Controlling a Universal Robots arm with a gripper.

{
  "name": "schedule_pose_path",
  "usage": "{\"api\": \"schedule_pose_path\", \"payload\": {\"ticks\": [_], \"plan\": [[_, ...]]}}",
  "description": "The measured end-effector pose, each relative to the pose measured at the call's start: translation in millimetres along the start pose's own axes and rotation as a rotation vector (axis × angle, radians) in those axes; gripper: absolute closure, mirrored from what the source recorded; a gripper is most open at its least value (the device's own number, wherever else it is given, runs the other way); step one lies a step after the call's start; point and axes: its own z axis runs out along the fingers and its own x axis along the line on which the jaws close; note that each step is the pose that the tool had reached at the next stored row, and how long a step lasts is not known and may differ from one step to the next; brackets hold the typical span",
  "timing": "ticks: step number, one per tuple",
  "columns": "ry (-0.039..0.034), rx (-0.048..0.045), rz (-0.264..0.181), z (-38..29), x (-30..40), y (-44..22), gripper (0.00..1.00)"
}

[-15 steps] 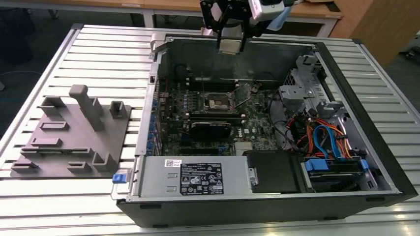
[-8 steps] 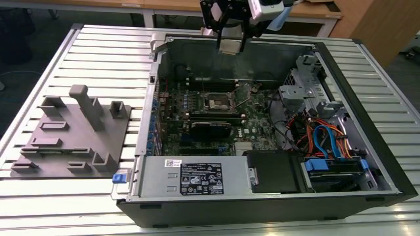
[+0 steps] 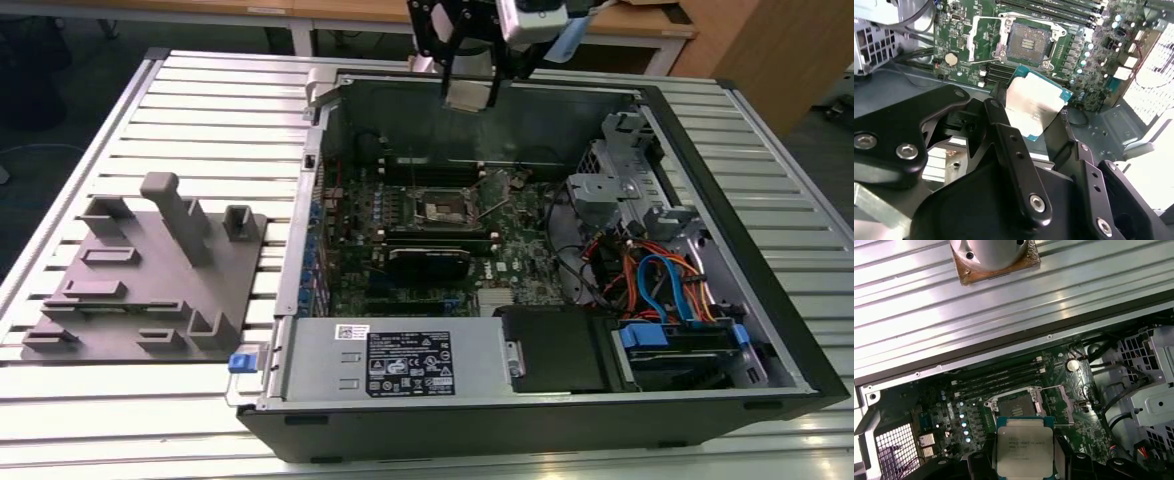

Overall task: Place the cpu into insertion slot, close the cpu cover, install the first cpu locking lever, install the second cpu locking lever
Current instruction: 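Place the cpu into insertion slot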

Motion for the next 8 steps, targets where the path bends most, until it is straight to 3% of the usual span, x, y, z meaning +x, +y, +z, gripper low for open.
{"api": "schedule_pose_path", "payload": {"ticks": [4, 8], "plan": [[-0.003, -0.0007, 0.035, 0.1, 1.1, -0.4, 0.46], [-0.0032, -0.0006, 0.036, 0.0, 2.2, -0.7, 0.46]]}}
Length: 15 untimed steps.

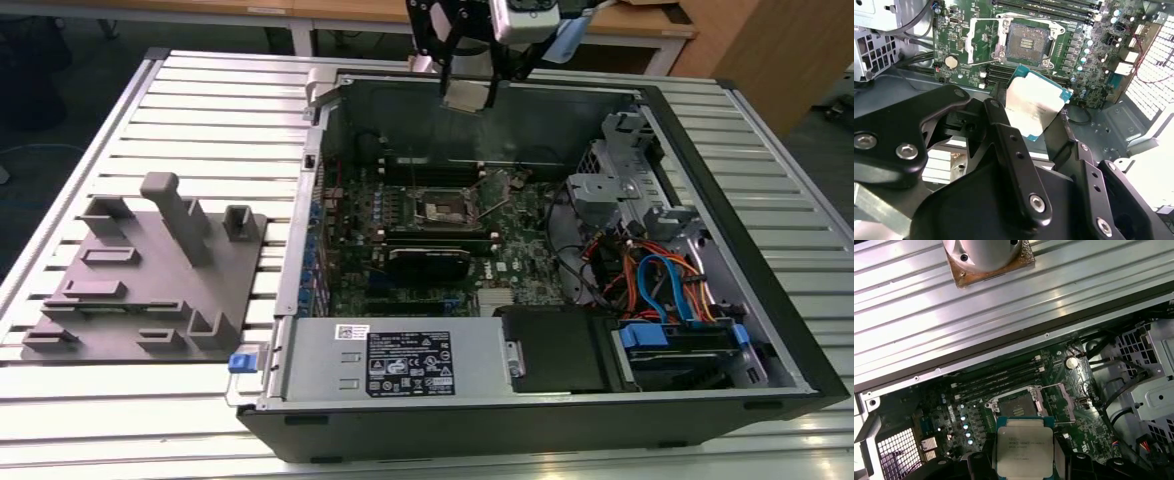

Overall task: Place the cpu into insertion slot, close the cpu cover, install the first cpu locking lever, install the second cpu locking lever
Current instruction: 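Place the cpu into insertion slot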

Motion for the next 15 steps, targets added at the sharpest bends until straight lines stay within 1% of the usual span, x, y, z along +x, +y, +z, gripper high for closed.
{"api": "schedule_pose_path", "payload": {"ticks": [7, 10, 11, 15], "plan": [[0.0, 0.0, 0.001, 0.0, 0.1, 0.0, 0.46], [-0.001, -0.0002, 0.011, 0.0, 0.1, 0.0, 0.46], [-0.0018, -0.0003, 0.02, 0.0, 0.1, -0.1, 0.46], [-0.0073, -0.0015, 0.081, 0.5, 0.2, -0.1, 0.46]]}}
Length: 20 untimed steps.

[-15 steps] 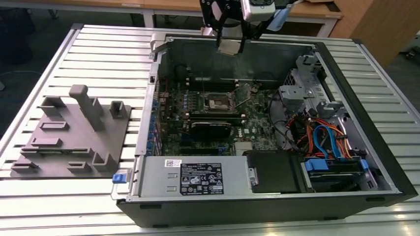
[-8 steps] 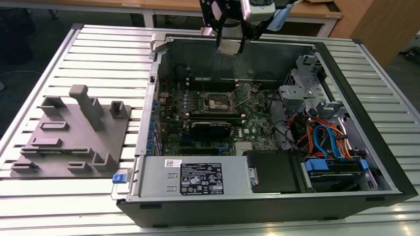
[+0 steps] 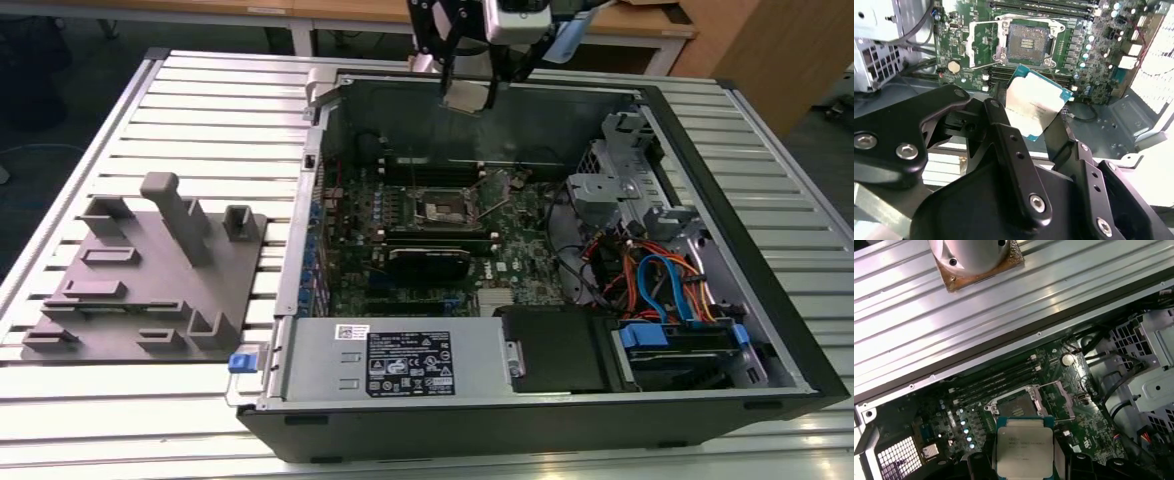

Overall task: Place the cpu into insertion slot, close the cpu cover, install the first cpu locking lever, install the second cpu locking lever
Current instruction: 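Place the cpu into insertion slot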

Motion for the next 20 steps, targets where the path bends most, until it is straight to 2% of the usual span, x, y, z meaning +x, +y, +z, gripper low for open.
{"api": "schedule_pose_path", "payload": {"ticks": [5, 7, 20], "plan": [[-0.0059, -0.0014, 0.066, 0.3, 0.1, -0.1, 0.46], [-0.007, -0.0017, 0.079, 0.3, 0.1, -0.1, 0.46], [-0.0073, -0.0018, 0.082, 0.3, 0.1, -0.1, 0.46]]}}
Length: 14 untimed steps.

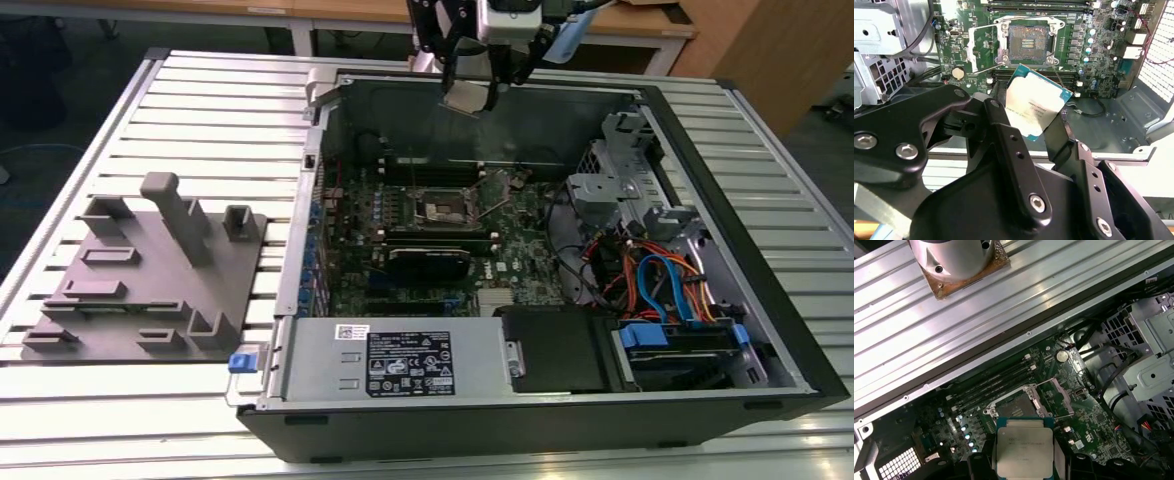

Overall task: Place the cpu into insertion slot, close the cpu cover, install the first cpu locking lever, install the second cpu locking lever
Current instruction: 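Place the cpu into insertion slot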

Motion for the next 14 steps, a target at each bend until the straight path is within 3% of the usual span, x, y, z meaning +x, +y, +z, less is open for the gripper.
{"api": "schedule_pose_path", "payload": {"ticks": [6, 14], "plan": [[-0.0014, -0.0002, 0.015, 0.0, 0.0, 0.0, 0.46], [-0.0071, -0.0014, 0.08, 0.0, 0.0, 0.0, 0.46]]}}
